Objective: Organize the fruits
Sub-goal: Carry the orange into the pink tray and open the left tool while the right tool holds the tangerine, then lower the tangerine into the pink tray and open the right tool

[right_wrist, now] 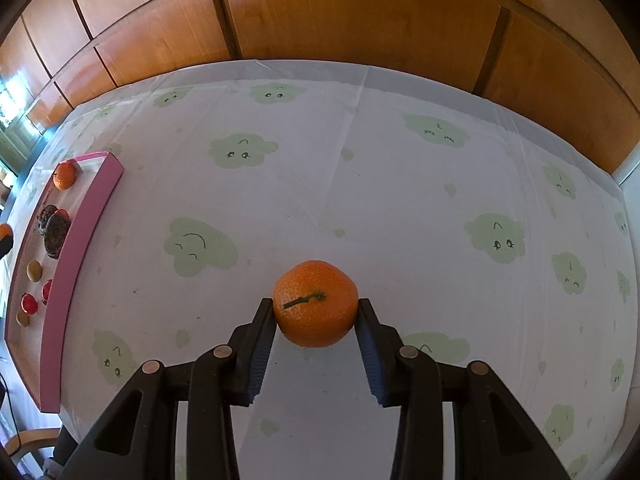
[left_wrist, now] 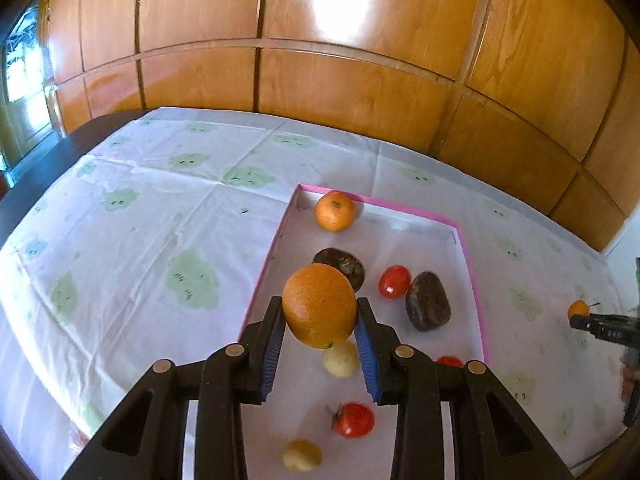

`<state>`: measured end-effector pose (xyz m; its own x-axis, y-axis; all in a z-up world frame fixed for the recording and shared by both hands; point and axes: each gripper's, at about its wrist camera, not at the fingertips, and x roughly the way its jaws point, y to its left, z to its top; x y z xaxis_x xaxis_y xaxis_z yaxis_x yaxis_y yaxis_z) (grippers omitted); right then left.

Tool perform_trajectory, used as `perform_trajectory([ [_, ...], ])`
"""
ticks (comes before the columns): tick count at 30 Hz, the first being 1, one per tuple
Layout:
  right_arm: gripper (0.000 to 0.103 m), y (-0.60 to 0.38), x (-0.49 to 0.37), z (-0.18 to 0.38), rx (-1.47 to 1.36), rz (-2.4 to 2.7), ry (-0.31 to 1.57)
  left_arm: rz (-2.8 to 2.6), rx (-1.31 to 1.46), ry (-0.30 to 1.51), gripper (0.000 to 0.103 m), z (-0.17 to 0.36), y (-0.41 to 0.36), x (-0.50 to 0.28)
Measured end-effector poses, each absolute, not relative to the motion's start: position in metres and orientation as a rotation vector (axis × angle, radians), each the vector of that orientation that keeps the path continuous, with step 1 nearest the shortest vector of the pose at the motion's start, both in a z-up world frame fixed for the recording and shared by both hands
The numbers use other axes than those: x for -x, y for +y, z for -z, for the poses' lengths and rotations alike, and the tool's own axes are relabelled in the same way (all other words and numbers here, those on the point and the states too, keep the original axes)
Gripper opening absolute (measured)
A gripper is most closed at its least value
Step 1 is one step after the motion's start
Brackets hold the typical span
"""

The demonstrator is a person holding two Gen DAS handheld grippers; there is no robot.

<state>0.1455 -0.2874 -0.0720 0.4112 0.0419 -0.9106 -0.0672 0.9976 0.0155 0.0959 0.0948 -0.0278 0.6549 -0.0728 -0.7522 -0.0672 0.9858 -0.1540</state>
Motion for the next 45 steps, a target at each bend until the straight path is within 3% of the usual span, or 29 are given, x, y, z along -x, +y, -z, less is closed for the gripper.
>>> perform_trajectory([
  [8,0.040,-0.288,-0.150,0.076,0.032,-0.061,1.157,0.038,0.146,0.898,0.035,0.043,0.074,-0.123],
  [11,0.041,-0.288,-0.150,0.077,0.033,-0.055,1.158,0.039,0.136,0.911,0.040,0.048,0.069,-0.126],
  [25,0.040,-0.269,-0.140,0.074,0.069,-0.128,1.132,-0.077,0.102,0.839,0.044,0.033,0.077,-0.073],
  [45,0.040,-0.082,-0.118,0.033,0.145,-0.534,1.056,-0.138,0.130,0.757,0.047,0.018,0.114,-0.029],
])
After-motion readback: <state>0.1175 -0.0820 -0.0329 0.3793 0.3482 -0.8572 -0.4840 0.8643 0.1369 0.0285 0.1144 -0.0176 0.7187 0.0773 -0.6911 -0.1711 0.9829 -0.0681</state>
